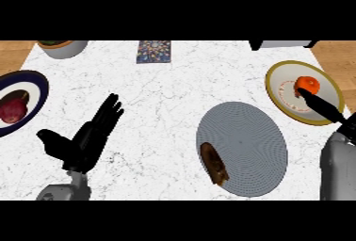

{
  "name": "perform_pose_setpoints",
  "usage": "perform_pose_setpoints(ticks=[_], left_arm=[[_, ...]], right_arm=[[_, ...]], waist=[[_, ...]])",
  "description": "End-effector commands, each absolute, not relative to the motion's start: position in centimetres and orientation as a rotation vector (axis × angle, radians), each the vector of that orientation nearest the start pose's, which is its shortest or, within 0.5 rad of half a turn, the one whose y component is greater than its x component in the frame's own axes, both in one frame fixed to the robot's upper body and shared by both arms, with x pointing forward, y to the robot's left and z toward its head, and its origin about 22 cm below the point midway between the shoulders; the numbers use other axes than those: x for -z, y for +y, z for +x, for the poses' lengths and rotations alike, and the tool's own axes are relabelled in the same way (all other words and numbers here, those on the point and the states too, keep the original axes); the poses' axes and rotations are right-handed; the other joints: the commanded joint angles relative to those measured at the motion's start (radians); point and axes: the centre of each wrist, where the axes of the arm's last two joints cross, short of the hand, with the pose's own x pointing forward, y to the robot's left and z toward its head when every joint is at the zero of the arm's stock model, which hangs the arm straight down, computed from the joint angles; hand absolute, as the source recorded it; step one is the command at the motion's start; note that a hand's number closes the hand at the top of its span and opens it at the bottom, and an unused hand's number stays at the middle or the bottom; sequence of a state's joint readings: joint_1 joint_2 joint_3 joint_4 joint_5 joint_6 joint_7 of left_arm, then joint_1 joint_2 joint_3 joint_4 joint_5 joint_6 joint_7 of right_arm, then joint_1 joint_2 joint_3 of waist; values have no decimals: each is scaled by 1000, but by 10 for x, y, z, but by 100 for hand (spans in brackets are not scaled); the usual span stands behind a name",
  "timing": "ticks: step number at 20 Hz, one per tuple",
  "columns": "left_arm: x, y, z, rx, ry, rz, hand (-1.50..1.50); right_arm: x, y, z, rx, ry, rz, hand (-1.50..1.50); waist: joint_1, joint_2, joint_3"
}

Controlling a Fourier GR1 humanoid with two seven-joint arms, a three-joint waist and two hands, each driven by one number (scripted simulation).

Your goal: Pick the squash from the placemat and place it in the bowl

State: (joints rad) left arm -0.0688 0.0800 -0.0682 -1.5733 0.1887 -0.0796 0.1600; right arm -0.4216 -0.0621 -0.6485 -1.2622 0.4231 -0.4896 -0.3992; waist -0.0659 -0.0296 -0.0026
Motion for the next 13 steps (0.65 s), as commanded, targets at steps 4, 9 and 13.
perform_pose_setpoints(ticks=[4, 9, 13], left_arm=[[-19, 228, 259, 65, -1470, -201, 0], [-17, 233, 257, 48, -1458, -204, 0], [-12, 227, 252, 67, -1457, -194, 0]], right_arm=[[3, -320, 236, 260, -1857, -1096, 150], [31, -295, 180, 230, -1801, -1021, 150], [69, -257, 123, 143, -1687, -921, 150]], waist=[[-12, -2, 2], [-20, 0, 4], [-21, 7, 7]])
